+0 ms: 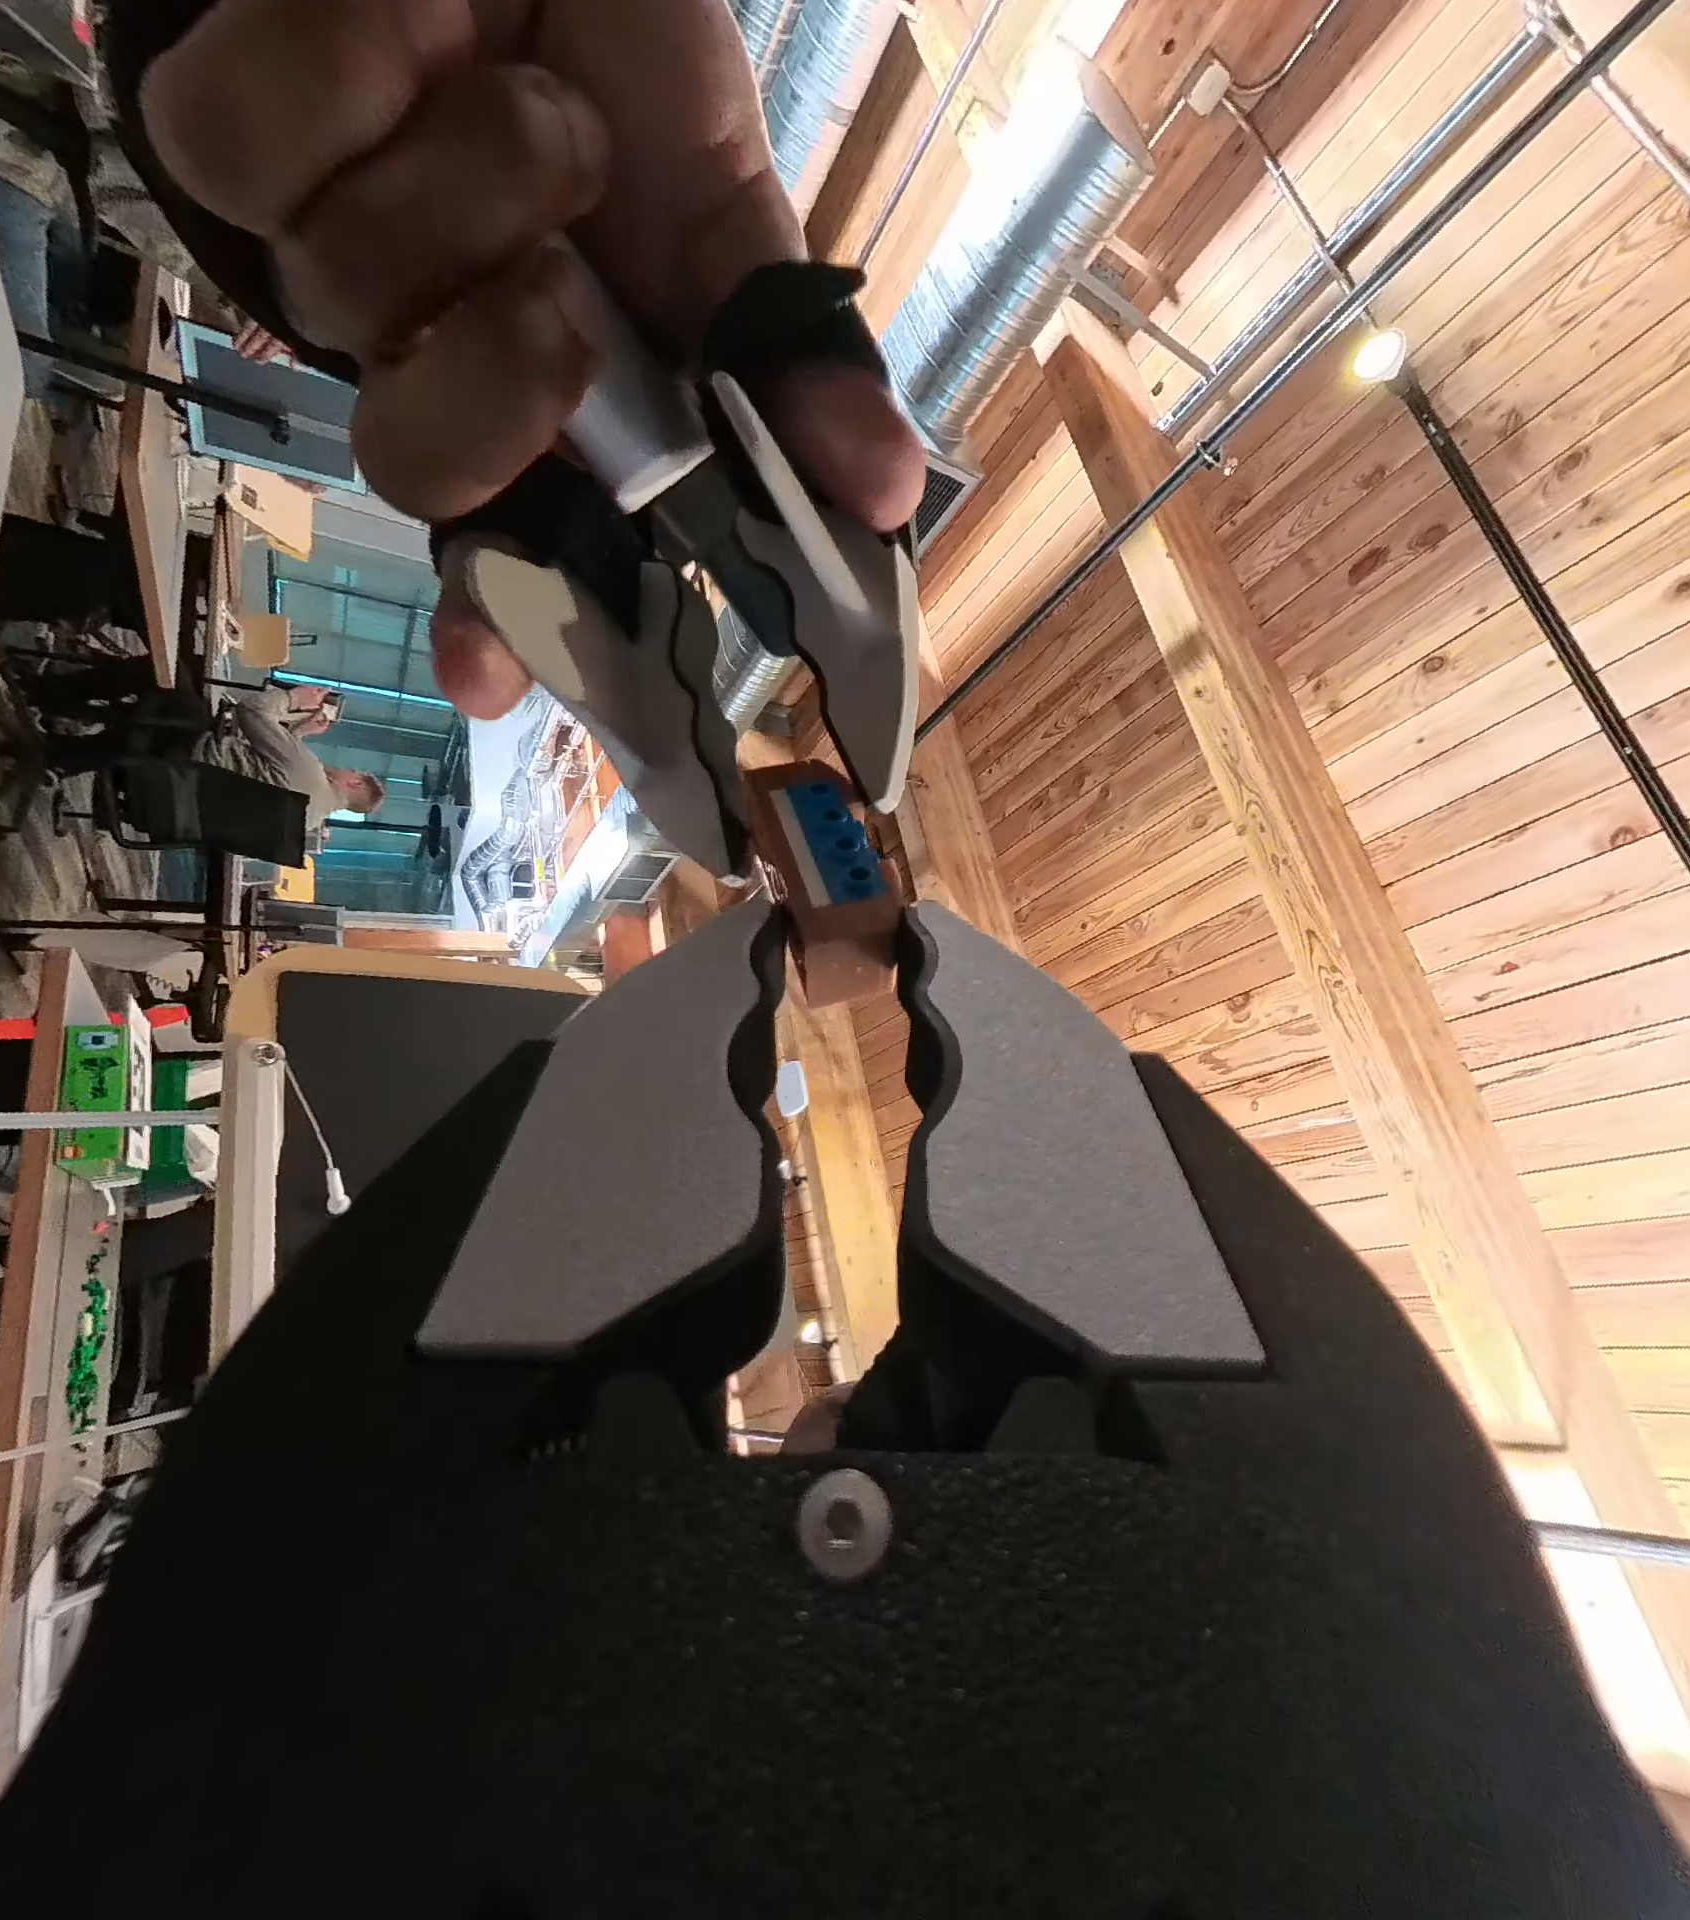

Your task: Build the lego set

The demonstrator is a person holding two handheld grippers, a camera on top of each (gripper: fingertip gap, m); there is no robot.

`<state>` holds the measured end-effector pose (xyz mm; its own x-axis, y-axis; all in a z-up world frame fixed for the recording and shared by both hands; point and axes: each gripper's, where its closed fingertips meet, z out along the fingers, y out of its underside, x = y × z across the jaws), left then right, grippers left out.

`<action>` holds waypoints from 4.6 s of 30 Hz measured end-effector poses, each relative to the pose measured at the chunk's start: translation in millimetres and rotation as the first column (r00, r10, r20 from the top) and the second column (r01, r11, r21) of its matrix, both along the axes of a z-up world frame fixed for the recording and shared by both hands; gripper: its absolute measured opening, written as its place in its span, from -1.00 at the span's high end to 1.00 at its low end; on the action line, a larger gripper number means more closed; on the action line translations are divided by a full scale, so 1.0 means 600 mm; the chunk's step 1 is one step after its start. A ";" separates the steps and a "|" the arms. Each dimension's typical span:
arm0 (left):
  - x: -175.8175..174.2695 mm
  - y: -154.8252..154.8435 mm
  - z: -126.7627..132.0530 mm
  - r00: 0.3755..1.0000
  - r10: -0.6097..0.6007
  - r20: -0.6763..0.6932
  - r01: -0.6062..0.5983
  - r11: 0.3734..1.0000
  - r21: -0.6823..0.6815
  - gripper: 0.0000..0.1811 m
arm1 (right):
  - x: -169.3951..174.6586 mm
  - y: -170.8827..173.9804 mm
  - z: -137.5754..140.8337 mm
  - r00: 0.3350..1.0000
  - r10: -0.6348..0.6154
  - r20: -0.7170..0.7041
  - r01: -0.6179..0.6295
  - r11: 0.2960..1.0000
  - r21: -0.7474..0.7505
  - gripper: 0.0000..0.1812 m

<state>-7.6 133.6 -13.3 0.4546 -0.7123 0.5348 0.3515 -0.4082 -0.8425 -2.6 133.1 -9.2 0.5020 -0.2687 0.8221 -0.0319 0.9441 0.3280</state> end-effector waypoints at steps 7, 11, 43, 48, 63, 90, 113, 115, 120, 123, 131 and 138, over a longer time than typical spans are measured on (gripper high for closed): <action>0.000 0.001 -0.004 0.999 -0.016 0.031 0.017 1.000 -0.009 0.72 | -0.002 0.001 -0.002 1.000 -0.005 0.013 0.005 1.000 0.003 0.78; 0.000 0.000 -0.002 0.999 0.007 -0.039 -0.005 0.999 0.048 0.71 | -0.003 0.004 0.002 0.997 0.047 0.056 -0.041 0.993 -0.111 0.78; 0.005 -0.090 -0.393 0.487 0.102 -0.867 -0.080 0.994 0.072 0.78 | 0.045 -0.012 -0.352 0.654 0.366 0.662 0.469 0.491 -0.734 0.74; 0.002 -0.109 -0.404 0.527 -0.008 -0.850 -0.032 0.999 -0.030 0.48 | 0.040 0.004 -0.358 0.656 0.353 0.667 0.521 0.428 -0.739 0.80; -0.097 0.060 -0.304 0.139 0.213 -0.967 -0.189 0.964 0.185 0.35 | 0.024 0.002 -0.362 0.680 0.286 0.675 0.515 0.469 -0.718 0.83; -0.139 0.025 -0.387 -0.030 -0.084 -0.996 -0.179 0.981 -0.077 0.54 | 0.030 0.013 -0.378 0.658 0.251 0.710 0.537 0.504 -0.676 0.83; -0.178 -0.017 -0.350 -0.090 -0.057 -0.994 -0.174 0.984 -0.041 0.54 | 0.028 0.015 -0.382 0.658 0.244 0.713 0.541 0.506 -0.672 0.83; -0.185 -0.015 -0.344 -0.097 -0.031 -0.995 -0.188 0.982 -0.012 0.54 | 0.028 0.015 -0.382 0.658 0.243 0.713 0.541 0.506 -0.672 0.83; -0.189 -0.010 -0.343 -0.084 0.004 -0.996 -0.197 0.980 0.020 0.54 | 0.027 0.015 -0.383 0.658 0.241 0.714 0.542 0.506 -0.671 0.83; -0.183 -0.008 -0.345 -0.087 0.006 -0.996 -0.186 0.982 0.022 0.54 | 0.027 0.015 -0.383 0.657 0.240 0.714 0.542 0.507 -0.670 0.83; -0.105 0.065 -0.314 0.021 0.084 -0.996 -0.088 0.993 0.082 0.53 | 0.023 0.015 -0.384 0.655 0.232 0.719 0.550 0.506 -0.664 0.84; -0.084 0.103 -0.376 -0.008 -0.089 -0.996 -0.051 0.995 -0.089 0.76 | 0.026 0.013 -0.383 0.655 0.233 0.719 0.547 0.510 -0.664 0.84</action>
